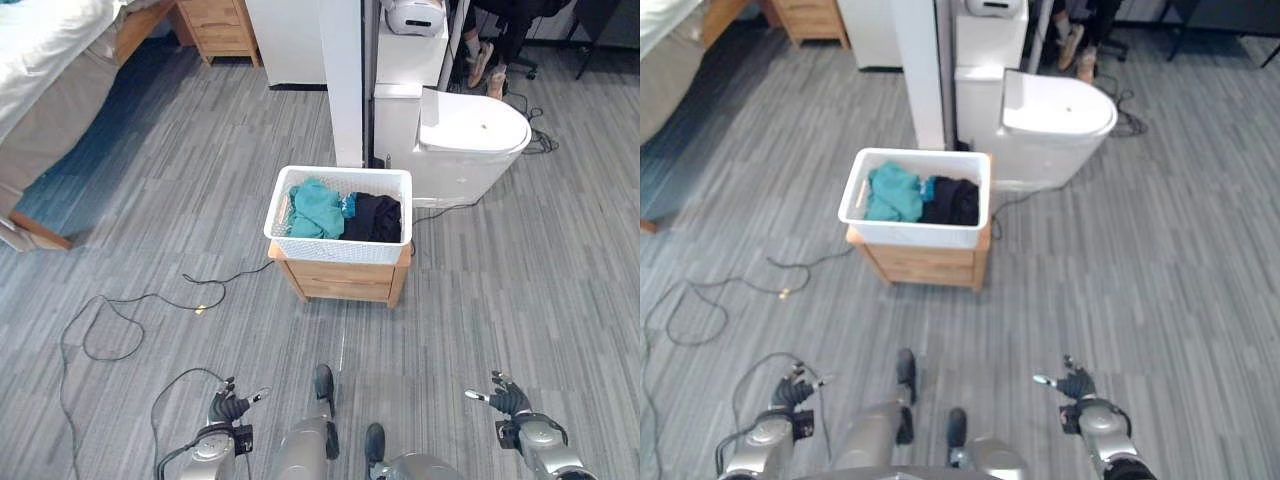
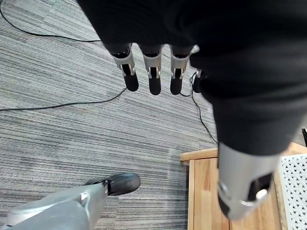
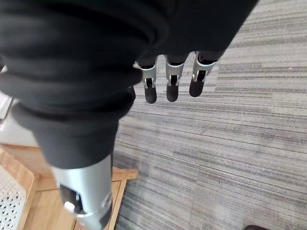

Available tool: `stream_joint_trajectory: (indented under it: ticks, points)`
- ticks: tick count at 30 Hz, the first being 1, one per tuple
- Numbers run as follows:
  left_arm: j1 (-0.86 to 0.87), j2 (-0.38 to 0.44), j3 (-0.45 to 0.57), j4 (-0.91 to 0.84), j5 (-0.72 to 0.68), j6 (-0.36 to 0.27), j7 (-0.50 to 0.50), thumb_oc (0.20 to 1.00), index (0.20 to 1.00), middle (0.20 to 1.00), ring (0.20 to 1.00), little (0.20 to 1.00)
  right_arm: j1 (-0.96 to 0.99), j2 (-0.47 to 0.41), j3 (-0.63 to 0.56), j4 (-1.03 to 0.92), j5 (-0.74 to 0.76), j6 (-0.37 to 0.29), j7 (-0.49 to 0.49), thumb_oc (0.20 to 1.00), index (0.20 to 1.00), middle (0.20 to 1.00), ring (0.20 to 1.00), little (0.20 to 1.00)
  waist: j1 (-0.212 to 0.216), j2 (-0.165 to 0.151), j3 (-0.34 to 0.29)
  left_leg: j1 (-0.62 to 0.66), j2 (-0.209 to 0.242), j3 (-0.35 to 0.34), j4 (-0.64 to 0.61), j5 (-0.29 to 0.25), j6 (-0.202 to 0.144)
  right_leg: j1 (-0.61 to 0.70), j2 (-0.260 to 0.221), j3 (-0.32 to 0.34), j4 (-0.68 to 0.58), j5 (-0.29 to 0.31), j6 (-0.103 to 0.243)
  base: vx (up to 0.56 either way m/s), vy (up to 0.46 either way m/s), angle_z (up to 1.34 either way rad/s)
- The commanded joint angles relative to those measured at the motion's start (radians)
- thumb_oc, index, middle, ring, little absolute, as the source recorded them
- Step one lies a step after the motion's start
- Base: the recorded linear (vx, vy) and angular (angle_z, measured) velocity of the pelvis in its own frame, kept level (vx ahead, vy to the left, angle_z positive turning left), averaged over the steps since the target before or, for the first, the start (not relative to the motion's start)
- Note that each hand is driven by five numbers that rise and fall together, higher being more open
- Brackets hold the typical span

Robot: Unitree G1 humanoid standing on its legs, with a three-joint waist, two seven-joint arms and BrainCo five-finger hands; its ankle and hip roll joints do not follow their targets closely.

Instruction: Grab the laundry basket,head to the washer,open it,put in the laundry and shut it.

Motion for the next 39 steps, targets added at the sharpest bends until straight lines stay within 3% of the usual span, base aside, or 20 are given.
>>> stream_joint_trajectory:
  ticks: [1, 4, 6, 7, 9, 11, 16, 20, 25, 32, 39]
  points:
    - [0.031, 0.033, -0.010, -0.047, 0.029, -0.016, 0.006, 1.000, 1.000, 1.000, 1.000, 1.000, 0.051, -0.027, -0.051, -0.072, -0.006, -0.022, -0.010, 1.000, 1.000, 1.000, 1.000, 1.000, 0.029, 0.011, -0.046, 0.058, 0.039, 0.033, 0.078, 0.026, -0.017, -0.015, -0.120, 0.015, 0.154, -0.144, 0.112, 0.35, 0.242, -0.63]
    - [0.040, 0.041, -0.005, -0.042, 0.037, -0.014, 0.002, 1.000, 1.000, 1.000, 1.000, 1.000, 0.050, -0.015, -0.054, -0.073, -0.011, -0.019, -0.008, 1.000, 1.000, 1.000, 1.000, 1.000, 0.036, -0.009, -0.073, 0.070, 0.026, 0.044, 0.127, -0.019, 0.004, -0.001, -0.164, 0.028, 0.181, -0.141, 0.140, 0.31, 0.234, -0.46]
    - [0.036, 0.052, 0.003, -0.045, 0.036, -0.014, 0.004, 1.000, 1.000, 1.000, 1.000, 1.000, 0.037, -0.006, -0.049, -0.076, -0.016, -0.019, -0.005, 1.000, 1.000, 1.000, 1.000, 1.000, 0.040, -0.020, -0.074, 0.086, 0.006, 0.055, 0.156, -0.064, 0.030, -0.026, -0.196, 0.047, 0.253, -0.109, 0.170, 0.19, 0.215, -0.30]
    - [0.036, 0.052, 0.003, -0.045, 0.036, -0.014, 0.004, 1.000, 1.000, 1.000, 1.000, 1.000, 0.037, -0.006, -0.050, -0.076, -0.016, -0.019, -0.005, 1.000, 1.000, 1.000, 1.000, 1.000, 0.042, -0.018, -0.077, 0.082, 0.009, 0.056, 0.156, -0.063, 0.029, -0.030, -0.193, 0.049, 0.252, -0.106, 0.169, 0.15, 0.226, -0.16]
    - [0.024, 0.072, 0.009, -0.045, 0.038, -0.018, 0.012, 1.000, 1.000, 1.000, 1.000, 1.000, 0.015, 0.008, -0.043, -0.088, -0.004, -0.024, -0.005, 1.000, 1.000, 1.000, 1.000, 1.000, 0.039, -0.020, -0.062, 0.112, -0.004, 0.063, 0.162, -0.100, 0.053, -0.098, -0.210, 0.078, 0.367, -0.069, 0.183, 0.13, 0.210, -0.18]
    - [0.017, 0.076, 0.010, -0.046, 0.036, -0.021, 0.016, 1.000, 1.000, 1.000, 1.000, 1.000, 0.002, 0.010, -0.036, -0.093, -0.002, -0.025, -0.008, 1.000, 1.000, 1.000, 1.000, 1.000, 0.040, -0.014, -0.060, 0.129, -0.009, 0.069, 0.161, -0.119, 0.060, -0.136, -0.212, 0.063, 0.348, -0.063, 0.179, 0.10, 0.120, -0.12]
    - [-0.001, 0.078, 0.019, -0.042, 0.020, -0.025, 0.023, 1.000, 1.000, 1.000, 1.000, 1.000, -0.015, 0.000, -0.023, -0.096, -0.003, -0.024, -0.016, 1.000, 1.000, 1.000, 1.000, 1.000, 0.009, -0.003, -0.022, 0.208, -0.027, 0.044, 0.129, -0.149, 0.070, -0.282, -0.167, 0.014, 0.282, -0.036, 0.159, 0.10, 0.043, 0.00]
    - [0.013, 0.076, 0.031, -0.062, 0.022, -0.032, 0.025, 1.000, 1.000, 1.000, 1.000, 1.000, -0.001, -0.017, -0.020, -0.110, -0.022, -0.022, -0.016, 1.000, 1.000, 1.000, 1.000, 1.000, 0.006, -0.022, -0.017, 0.245, -0.049, 0.017, 0.151, -0.173, 0.062, -0.231, -0.162, 0.004, 0.211, -0.034, 0.145, 0.17, -0.078, 0.33]
    - [0.032, 0.096, 0.084, -0.119, 0.010, -0.036, 0.046, 1.000, 1.000, 1.000, 1.000, 1.000, -0.008, -0.064, -0.020, -0.215, -0.054, -0.018, -0.021, 1.000, 1.000, 1.000, 1.000, 1.000, 0.018, -0.022, -0.043, 0.267, -0.043, -0.002, 0.104, -0.161, 0.042, -0.175, -0.158, -0.031, 0.122, -0.019, 0.137, 0.15, -0.115, 0.23]
    - [-0.061, 0.099, 0.088, -0.143, -0.041, -0.058, 0.129, 1.000, 1.000, 1.000, 1.000, 1.000, -0.104, -0.082, 0.008, -0.278, -0.036, -0.020, -0.057, 1.000, 1.000, 1.000, 1.000, 1.000, 0.019, -0.016, -0.027, 0.245, -0.041, -0.004, 0.058, -0.137, 0.033, -0.194, -0.155, -0.033, 0.088, -0.009, 0.140, -0.01, -0.029, 0.07]
    - [-0.329, 0.082, -0.041, -0.104, -0.109, -0.078, 0.249, 1.000, 1.000, 1.000, 1.000, 1.000, -0.360, -0.010, 0.127, -0.208, 0.055, -0.015, -0.149, 1.000, 1.000, 1.000, 1.000, 1.000, 0.010, -0.011, 0.033, 0.116, -0.038, 0.003, 0.045, -0.095, 0.030, -0.346, -0.147, 0.004, 0.124, 0.016, 0.132, -0.10, 0.007, -0.04]
